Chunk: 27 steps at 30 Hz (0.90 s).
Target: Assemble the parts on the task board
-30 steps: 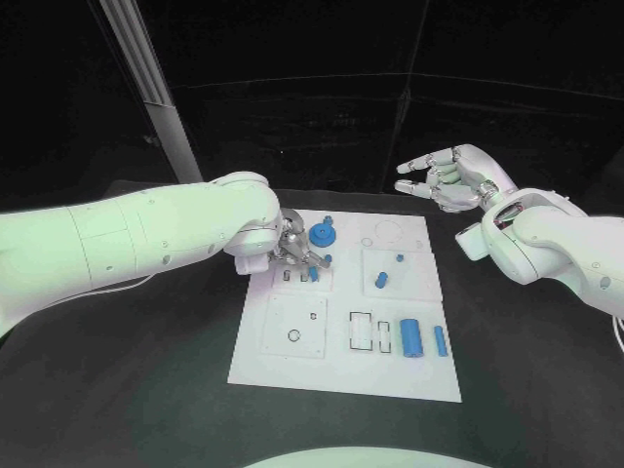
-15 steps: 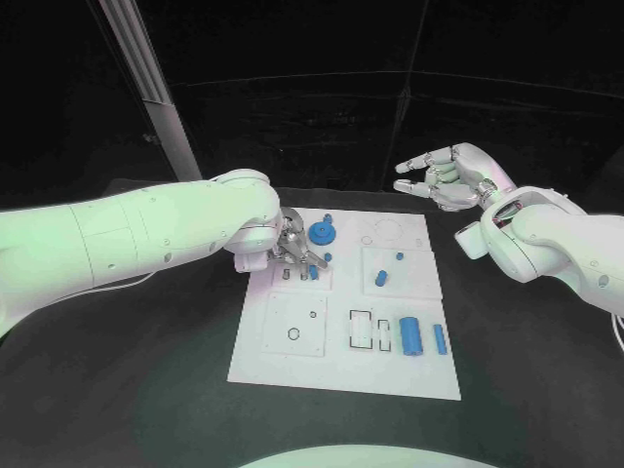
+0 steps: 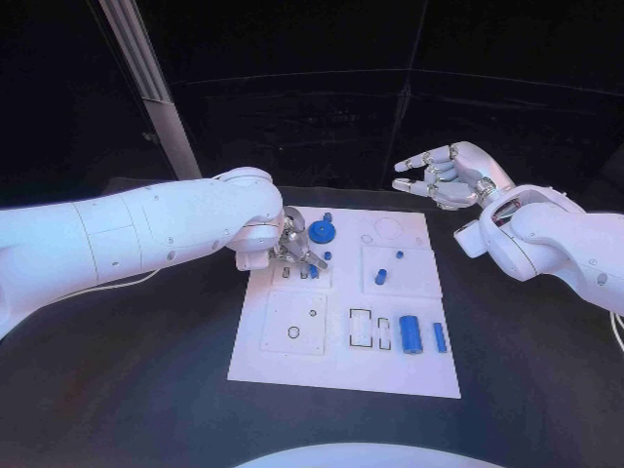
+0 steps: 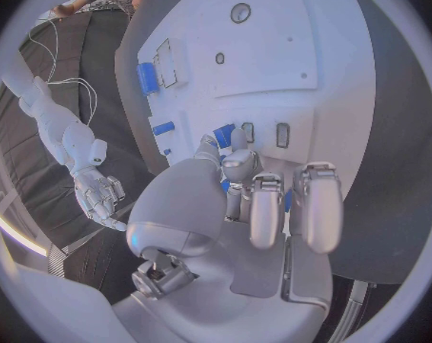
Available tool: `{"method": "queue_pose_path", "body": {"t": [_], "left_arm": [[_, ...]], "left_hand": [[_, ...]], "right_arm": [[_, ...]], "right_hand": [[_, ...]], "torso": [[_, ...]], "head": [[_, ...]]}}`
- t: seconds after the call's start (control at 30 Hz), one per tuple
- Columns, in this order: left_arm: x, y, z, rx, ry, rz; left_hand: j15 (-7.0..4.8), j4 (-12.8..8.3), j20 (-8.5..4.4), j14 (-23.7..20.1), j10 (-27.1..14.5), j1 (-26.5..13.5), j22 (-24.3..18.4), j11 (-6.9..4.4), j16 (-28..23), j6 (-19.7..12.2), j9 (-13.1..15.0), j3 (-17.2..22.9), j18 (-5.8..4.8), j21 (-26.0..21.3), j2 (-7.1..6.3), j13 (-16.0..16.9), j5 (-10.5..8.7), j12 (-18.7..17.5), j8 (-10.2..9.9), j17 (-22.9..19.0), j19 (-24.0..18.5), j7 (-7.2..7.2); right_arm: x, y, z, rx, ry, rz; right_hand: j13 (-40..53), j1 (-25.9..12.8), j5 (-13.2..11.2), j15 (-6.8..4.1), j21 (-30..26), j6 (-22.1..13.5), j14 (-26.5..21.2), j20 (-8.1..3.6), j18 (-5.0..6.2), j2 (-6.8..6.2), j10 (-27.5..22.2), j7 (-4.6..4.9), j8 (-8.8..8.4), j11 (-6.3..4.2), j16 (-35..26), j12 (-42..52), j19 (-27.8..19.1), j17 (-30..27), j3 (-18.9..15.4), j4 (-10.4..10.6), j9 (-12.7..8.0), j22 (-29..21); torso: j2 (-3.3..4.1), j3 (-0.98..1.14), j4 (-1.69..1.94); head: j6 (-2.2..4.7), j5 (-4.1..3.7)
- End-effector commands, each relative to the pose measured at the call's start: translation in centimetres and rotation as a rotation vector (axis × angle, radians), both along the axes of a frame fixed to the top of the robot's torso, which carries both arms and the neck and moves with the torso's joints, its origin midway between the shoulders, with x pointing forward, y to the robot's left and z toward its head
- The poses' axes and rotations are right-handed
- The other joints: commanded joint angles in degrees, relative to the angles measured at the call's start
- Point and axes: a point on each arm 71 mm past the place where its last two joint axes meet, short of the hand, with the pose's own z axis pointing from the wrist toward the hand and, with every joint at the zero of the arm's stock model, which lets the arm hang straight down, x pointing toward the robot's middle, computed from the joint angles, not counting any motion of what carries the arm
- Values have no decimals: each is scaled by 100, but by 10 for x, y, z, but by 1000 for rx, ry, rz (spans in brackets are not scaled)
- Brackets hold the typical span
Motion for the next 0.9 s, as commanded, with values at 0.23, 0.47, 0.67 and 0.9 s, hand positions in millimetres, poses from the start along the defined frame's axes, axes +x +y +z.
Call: {"method": "queue_pose_path", "body": {"t": [0.23,0.47,0.67,0.9], "left_arm": [[-1,-3,0,14,9,-19],[-2,-5,0,5,3,-21],[-2,-5,0,4,1,-19],[-1,-4,0,4,2,-19]], "left_hand": [[-33,-90,-50,605,-6,184,506,-36,18,-57,57,243,-62,22,-9,-29,-1,7,48,1509,241,-1],[-52,-295,-64,605,10,479,485,-59,18,-100,83,588,-56,5,1,20,11,51,20,1509,231,-26],[-55,-353,-69,605,6,543,485,-62,18,-105,83,719,-55,2,-24,18,26,53,-6,1509,230,-28],[-68,-519,-82,605,-23,746,465,-74,18,-131,54,1159,-50,-16,-66,14,390,48,-113,1509,221,-39]], "right_arm": [[0,2,1,-1,-4,16],[1,4,1,-1,-4,20],[1,4,1,-1,-3,23],[1,5,1,2,-1,24]], "right_hand": [[0,12,21,13,-21,-13,276,-12,28,54,-31,-24,37,-19,-33,-19,-36,114,-28,-20,8,-4],[4,8,25,12,-20,-10,276,-13,28,63,-26,-24,39,-19,-36,-13,-34,112,-29,-17,8,-1],[8,7,27,12,-20,-9,275,-13,27,66,-23,-24,39,-19,-38,-8,-33,108,-29,-16,8,0],[8,7,27,12,-20,-9,275,-13,27,66,-23,-24,39,-19,-38,-8,-33,108,-29,-16,8,0]], "torso": [[-1,1,4],[0,-1,3],[1,-1,2],[-2,1,6]], "head": [[-19,-13],[-23,-14],[-28,-12],[-38,-21]]}}
